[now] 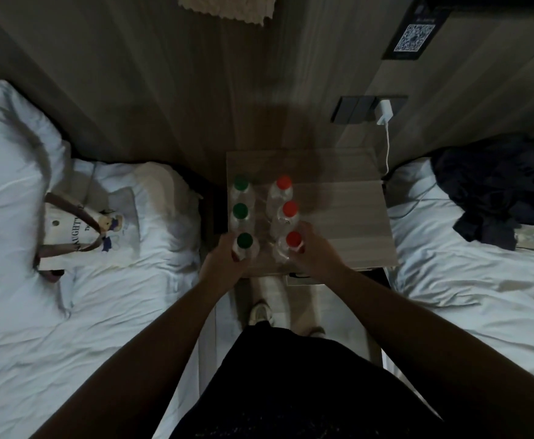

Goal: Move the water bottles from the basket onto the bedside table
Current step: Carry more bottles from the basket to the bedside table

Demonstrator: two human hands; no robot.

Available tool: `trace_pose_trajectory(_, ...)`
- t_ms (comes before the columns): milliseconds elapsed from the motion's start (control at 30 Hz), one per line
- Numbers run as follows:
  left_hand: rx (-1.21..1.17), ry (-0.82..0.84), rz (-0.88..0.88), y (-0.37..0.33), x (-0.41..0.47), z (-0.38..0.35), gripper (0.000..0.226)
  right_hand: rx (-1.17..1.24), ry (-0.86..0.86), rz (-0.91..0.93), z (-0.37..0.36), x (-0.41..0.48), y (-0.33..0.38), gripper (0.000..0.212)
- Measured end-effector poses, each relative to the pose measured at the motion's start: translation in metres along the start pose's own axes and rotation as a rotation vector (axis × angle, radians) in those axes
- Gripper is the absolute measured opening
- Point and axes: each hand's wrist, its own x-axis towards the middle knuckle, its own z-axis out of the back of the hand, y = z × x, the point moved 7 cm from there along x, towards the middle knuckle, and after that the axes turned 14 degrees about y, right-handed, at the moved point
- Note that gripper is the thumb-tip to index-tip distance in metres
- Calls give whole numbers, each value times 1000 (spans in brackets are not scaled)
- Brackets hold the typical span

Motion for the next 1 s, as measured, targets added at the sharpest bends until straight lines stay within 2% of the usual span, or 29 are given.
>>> trace_pose_trajectory(67,15,-45,57,8,-17,-5,57,-9,36,13,-1,-9,-4,68)
trace_pose_trajectory(133,30,-119,103,13,-40,-10,49,14,70,31,3,-29,-1,67)
trace_pose_trajectory(300,47,-213,112,11,-102,-40,54,-16,170,228,10,-71,1,67)
trace_pose_trajectory(400,-7,-351,97,0,-144,-62,48,-41,235,344,14,-93,-3,67)
trace_pose_trajectory(533,-112,-598,166,-10,-208,-99,50,-83,377,471,17,-121,-12,65)
trace_pose_trajectory(600,-146,-667,214,-10,-237,-128,48,-100,443,517,12,-130,-24,62)
trace_pose_trajectory(833,-167,-670,333,-6,-313,-229,44,-213,569,480,-20,-165,-83,66)
trace_pose_trajectory(1000,-218,-774,425,8,-359,-262,48,-409,683,473,-53,-185,-101,64)
